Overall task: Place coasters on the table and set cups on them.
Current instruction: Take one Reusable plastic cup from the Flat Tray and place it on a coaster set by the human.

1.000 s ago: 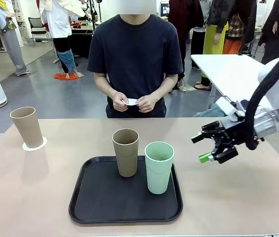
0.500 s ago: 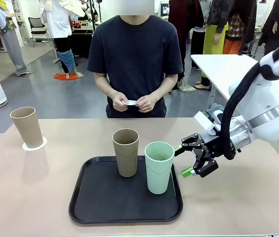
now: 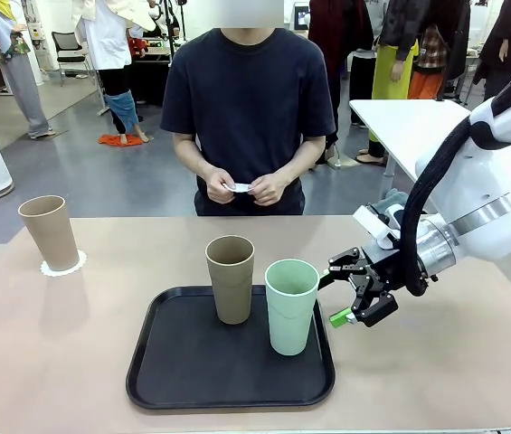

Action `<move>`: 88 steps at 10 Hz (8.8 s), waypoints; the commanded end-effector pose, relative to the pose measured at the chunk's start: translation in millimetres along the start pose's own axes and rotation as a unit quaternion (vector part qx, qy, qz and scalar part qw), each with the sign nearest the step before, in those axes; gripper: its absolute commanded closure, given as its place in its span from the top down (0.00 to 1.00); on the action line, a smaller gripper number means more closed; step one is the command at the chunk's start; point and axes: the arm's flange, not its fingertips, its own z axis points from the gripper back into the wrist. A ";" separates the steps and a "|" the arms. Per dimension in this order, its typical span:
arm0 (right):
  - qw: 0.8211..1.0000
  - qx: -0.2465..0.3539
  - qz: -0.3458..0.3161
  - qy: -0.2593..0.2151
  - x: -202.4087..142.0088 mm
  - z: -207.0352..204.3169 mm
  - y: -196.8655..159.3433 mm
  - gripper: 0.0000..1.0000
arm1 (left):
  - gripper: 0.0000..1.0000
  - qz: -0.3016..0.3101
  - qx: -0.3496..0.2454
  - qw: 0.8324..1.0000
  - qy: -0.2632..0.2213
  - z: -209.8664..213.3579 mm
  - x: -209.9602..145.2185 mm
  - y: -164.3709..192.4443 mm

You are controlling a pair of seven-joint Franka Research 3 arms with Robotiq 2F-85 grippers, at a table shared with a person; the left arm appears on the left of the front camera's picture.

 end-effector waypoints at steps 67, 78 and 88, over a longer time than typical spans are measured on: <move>0.971 -0.174 -0.106 -0.125 -34.4 306.4 -48.5 0.83 | 1.00 0.004 0.003 1.000 -0.003 1.7 0.4 -1.8; 0.972 -0.178 -0.095 -0.121 -28.4 294.3 -57.4 0.83 | 1.00 0.004 0.003 1.000 -0.003 1.7 0.4 -1.8; 0.985 -0.151 -0.051 -0.070 -125.4 252.4 -149.0 0.83 | 1.00 0.004 0.003 1.000 -0.003 1.7 0.4 -1.8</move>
